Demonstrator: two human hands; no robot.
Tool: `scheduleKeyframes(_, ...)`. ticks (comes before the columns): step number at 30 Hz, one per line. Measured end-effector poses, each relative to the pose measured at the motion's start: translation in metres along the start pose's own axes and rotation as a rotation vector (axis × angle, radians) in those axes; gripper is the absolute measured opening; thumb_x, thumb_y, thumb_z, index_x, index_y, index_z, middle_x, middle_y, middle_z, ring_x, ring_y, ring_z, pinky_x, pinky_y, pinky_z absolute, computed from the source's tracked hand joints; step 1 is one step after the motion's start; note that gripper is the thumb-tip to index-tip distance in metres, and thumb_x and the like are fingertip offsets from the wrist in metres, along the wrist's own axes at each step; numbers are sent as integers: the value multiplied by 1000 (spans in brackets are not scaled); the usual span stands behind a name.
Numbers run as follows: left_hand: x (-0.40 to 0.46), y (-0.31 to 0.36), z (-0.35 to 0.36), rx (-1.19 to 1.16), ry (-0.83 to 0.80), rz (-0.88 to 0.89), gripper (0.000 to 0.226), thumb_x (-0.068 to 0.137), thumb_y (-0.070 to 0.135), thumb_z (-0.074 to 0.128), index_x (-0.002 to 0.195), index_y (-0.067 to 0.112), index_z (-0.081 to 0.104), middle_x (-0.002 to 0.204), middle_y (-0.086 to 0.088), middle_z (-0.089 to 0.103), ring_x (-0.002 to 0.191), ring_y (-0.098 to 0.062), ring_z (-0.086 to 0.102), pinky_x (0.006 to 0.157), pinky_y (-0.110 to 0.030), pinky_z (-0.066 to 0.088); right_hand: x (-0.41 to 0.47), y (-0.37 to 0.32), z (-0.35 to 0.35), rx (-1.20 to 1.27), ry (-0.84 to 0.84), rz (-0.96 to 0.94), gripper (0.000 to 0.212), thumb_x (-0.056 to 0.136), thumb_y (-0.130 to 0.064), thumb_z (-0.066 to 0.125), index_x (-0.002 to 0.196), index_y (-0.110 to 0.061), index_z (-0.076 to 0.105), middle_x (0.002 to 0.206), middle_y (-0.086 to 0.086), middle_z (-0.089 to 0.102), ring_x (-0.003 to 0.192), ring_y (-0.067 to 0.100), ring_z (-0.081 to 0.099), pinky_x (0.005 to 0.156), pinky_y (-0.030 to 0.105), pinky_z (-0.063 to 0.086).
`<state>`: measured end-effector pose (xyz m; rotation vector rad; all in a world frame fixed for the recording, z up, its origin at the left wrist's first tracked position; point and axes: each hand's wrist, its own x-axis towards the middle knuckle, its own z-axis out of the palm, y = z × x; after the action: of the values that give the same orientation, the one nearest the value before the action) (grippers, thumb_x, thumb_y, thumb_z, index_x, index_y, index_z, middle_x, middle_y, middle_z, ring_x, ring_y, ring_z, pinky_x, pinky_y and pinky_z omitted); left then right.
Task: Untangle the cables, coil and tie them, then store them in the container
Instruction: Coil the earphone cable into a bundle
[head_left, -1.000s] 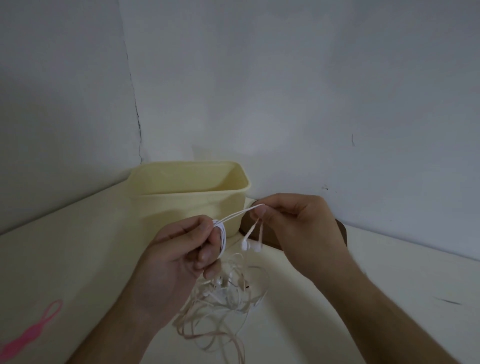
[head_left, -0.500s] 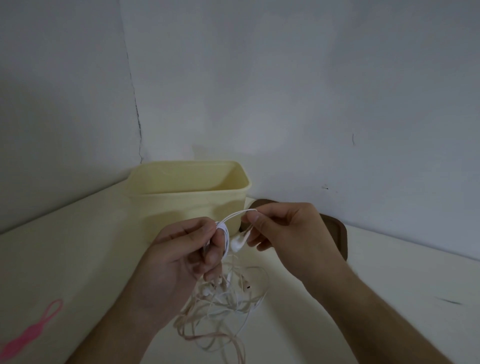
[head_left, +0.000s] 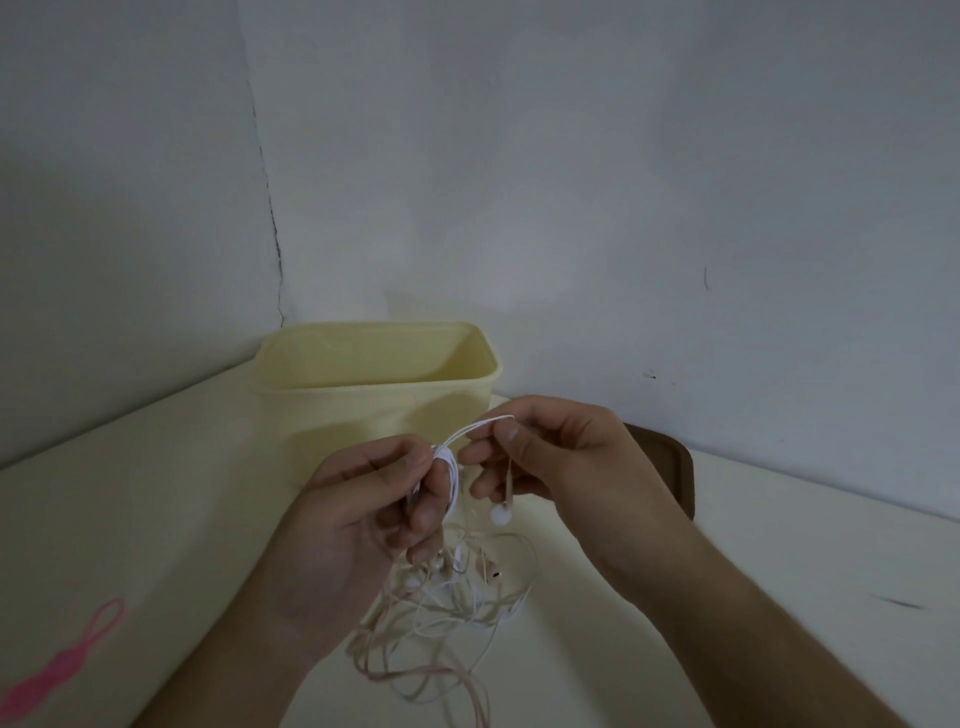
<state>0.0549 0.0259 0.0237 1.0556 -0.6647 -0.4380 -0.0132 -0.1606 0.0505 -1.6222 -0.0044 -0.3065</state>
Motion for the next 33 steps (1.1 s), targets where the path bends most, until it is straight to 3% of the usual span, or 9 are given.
scheduleKeyframes(5,0,-1,-1,3,-24,13,33,97,15,53,67,9,64,63,-8,45,55,-17,35,50,-27,40,1,3,0,-112,-53,89,24,110,-2,50,106,3,73,100,15,81,63,23,68,55,23,46)
scheduleKeyframes(9,0,0,-1,7,-21,7,33,98,15,53,67,6,62,63,-7,44,55,-17,35,50,-26,41,1,3,-1,-197,-125,143,25,107,1,49,103,1,74,97,9,82,49,22,60,51,28,40)
scheduleKeyframes(17,-1,5,5,-44,61,-30,37,94,12,50,61,8,64,60,-8,40,50,-15,35,47,-26,35,0,1,2,-176,-120,108,28,110,-10,51,104,-5,78,98,3,81,55,20,47,53,23,38)
scheduleKeyframes(21,-1,7,8,-57,95,-38,36,92,14,51,59,8,64,59,-6,42,50,-14,36,46,-26,31,0,5,0,-314,-101,68,34,96,-34,64,80,-7,75,76,15,51,70,25,40,70,38,34)
scheduleKeyframes(23,-1,8,9,-95,119,-34,37,92,13,50,58,9,64,59,-5,43,49,-13,38,46,-25,29,0,2,-3,-264,-114,34,31,87,-32,63,68,-7,67,73,14,50,74,24,45,73,41,34)
scheduleKeyframes(25,0,9,9,-142,146,-40,35,90,13,51,59,8,64,59,-5,42,48,-12,39,47,-26,25,0,-2,-6,-64,-158,33,29,86,-22,63,62,-11,51,65,12,39,70,27,43,67,37,37)
scheduleKeyframes(27,0,8,5,-166,147,-59,31,88,16,55,60,7,65,58,-4,42,47,-11,39,49,-28,22,-1,-5,-6,202,-213,39,32,90,-15,60,66,-12,39,65,7,22,58,25,27,60,33,40)
scheduleKeyframes(29,0,5,1,-182,82,-83,24,82,23,68,66,6,67,59,-3,44,47,-11,40,49,-28,24,-2,-5,-5,280,-175,57,36,97,-16,60,69,-14,37,67,5,18,54,19,18,50,27,31)
scheduleKeyframes(33,-2,1,-4,-225,53,-97,42,58,36,95,80,5,78,67,-6,63,53,-13,57,46,-24,40,-1,6,2,-121,14,19,38,108,-14,58,71,-10,62,56,-1,33,49,14,28,48,24,26)
